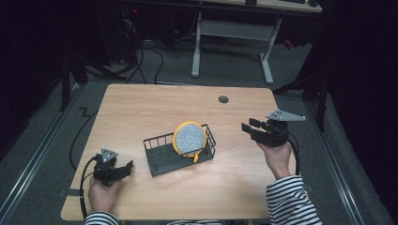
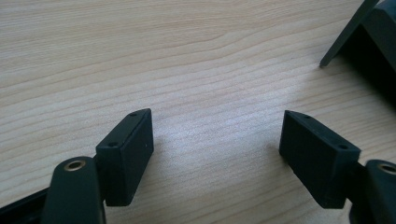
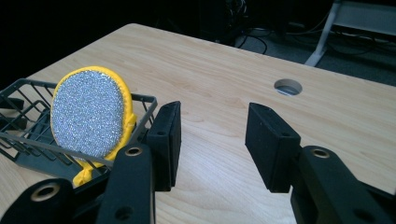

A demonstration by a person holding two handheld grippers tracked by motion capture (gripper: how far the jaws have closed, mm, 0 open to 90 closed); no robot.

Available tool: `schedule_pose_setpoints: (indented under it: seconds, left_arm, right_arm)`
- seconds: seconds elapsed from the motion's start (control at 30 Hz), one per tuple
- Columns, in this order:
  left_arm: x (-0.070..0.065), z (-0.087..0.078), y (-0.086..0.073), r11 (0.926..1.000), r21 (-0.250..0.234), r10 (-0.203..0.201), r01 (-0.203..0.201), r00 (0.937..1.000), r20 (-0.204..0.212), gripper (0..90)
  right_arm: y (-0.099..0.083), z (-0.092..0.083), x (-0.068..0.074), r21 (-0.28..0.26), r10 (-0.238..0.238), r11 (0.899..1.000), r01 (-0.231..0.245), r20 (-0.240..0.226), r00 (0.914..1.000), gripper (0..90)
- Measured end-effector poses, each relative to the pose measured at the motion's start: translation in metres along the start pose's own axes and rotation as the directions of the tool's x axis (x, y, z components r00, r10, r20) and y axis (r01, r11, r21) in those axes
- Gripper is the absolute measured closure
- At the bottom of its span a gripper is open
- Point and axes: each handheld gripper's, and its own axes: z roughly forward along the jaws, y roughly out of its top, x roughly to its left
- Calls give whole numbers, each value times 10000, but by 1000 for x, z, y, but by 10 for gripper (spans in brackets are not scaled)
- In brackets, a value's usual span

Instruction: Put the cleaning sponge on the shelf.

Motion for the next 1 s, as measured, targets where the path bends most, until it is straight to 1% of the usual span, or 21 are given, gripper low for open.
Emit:
schedule_pose_setpoints:
  seconds: [0.1, 0.17, 0.2, 0.27, 0.33, 0.43, 0.57, 0.77, 1.0]
  left_arm:
    - [0, 0, 0, 10000, -2, 0, 0, 10000, 1, 266]
    - [0, 0, 0, 10000, -2, 0, 0, 10000, -2, 267]
    - [0, 0, 0, 10000, -1, 2, -2, 10000, -2, 267]
    - [0, 0, 0, 10000, -1, 5, -5, 10000, -1, 267]
    - [0, 0, 0, 10000, -1, 3, -3, 10000, -2, 267]
    - [0, 0, 0, 10000, -1, -1, 1, 10000, -1, 267]
    - [0, 0, 0, 10000, 0, 3, -3, 10000, -3, 267]
    - [0, 0, 0, 10000, 0, 2, -2, 10000, -2, 267]
    - [0, 0, 0, 10000, -2, 1, -1, 10000, -6, 267]
  right_arm:
    - [-7, -6, -4, 68, 81, 9999, -82, 193, 9998, 563]
    - [-10, -10, -6, -100, 139, 9999, -137, 185, 9997, 568]
    - [-12, -13, -6, -117, 227, 9997, -225, 191, 9996, 570]
    - [-15, -16, -7, -141, 199, 9997, -196, 217, 9996, 574]
    - [-18, -19, -8, -56, 253, 9997, -252, 244, 9994, 574]
    - [-23, -23, -8, -132, 290, 9995, -287, 274, 9992, 575]
    - [-30, -26, -8, -65, 321, 9995, -319, 343, 9989, 575]
    - [-41, -31, -8, -115, 402, 9991, -398, 416, 9983, 576]
    - [-57, -32, -8, 67, 503, 9987, -507, 534, 9973, 577]
